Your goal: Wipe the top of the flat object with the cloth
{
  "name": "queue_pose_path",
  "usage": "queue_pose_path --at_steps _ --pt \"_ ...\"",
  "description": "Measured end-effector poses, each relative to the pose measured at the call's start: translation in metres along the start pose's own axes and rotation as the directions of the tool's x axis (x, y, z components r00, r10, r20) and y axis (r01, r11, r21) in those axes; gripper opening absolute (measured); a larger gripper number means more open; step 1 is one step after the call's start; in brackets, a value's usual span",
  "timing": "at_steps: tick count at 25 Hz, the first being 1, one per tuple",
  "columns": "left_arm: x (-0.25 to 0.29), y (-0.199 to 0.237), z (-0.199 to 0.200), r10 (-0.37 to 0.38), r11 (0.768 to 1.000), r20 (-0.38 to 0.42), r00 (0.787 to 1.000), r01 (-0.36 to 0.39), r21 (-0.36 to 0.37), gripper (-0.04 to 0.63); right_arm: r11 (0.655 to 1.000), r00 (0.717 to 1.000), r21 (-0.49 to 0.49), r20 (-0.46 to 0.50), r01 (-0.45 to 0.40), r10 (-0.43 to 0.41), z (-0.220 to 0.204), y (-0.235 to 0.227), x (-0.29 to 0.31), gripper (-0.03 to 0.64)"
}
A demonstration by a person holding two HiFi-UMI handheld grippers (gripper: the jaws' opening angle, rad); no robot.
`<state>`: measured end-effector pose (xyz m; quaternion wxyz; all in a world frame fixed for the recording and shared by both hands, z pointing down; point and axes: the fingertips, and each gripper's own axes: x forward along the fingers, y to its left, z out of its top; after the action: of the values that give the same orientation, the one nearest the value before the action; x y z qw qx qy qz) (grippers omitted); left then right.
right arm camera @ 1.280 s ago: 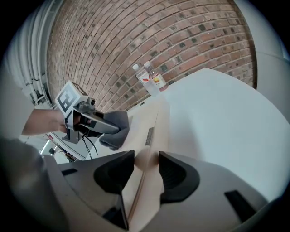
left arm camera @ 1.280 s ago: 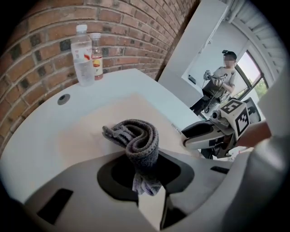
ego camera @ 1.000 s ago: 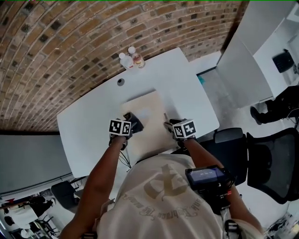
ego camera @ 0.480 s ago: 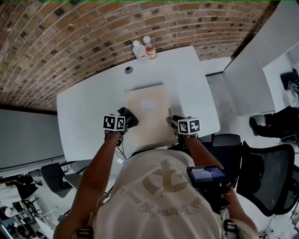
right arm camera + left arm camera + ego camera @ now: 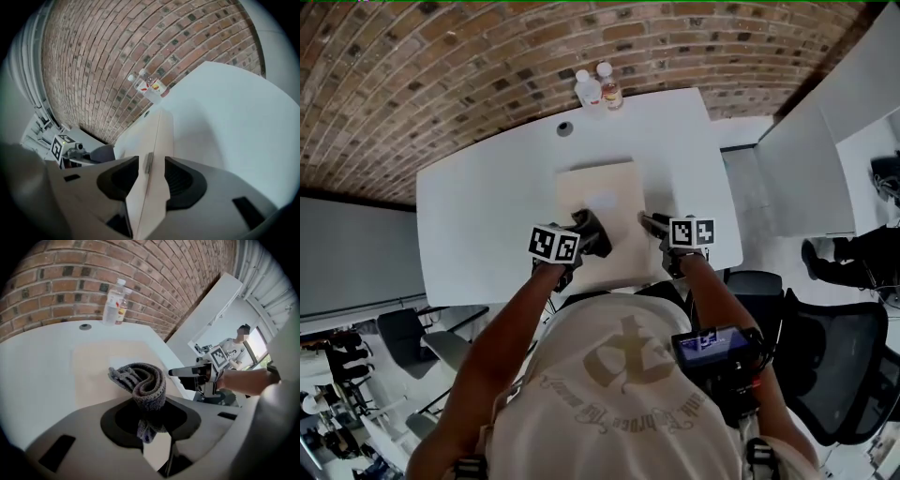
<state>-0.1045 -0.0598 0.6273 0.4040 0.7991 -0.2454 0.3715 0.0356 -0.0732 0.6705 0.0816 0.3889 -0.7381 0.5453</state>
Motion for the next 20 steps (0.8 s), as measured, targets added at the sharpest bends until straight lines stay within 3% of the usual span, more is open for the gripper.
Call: queue_pose_path --at_steps 6,9,15,20 --pt "0.049 -0.063 0.017 -0.109 0.985 -0.043 0.993 0.114 0.133 0.107 1.0 1.0 -0.003 -0.023 -0.006 0.006 0.036 -0.015 0.01 0.183" --pt "0.062 -0.08 0.029 -0.131 0.977 -0.044 0.99 0.137 0.165 0.107 0.999 0.998 -0.036 -0.059 -0.011 0.009 0.055 -0.017 0.019 0.184" --pt "0.079 -0.085 0.038 -0.143 0.987 -0.005 0.99 0.143 0.076 0.107 0.991 0.992 -0.128 -0.124 -0.025 0.009 0.07 -0.009 0.037 0.198" --pt "0.094 -0.077 0.034 -0.115 0.992 -0.01 0.993 0.116 0.043 0.107 0.983 0.975 -0.176 -0.22 -0.053 0.013 0.056 -0.011 0.05 0.204"
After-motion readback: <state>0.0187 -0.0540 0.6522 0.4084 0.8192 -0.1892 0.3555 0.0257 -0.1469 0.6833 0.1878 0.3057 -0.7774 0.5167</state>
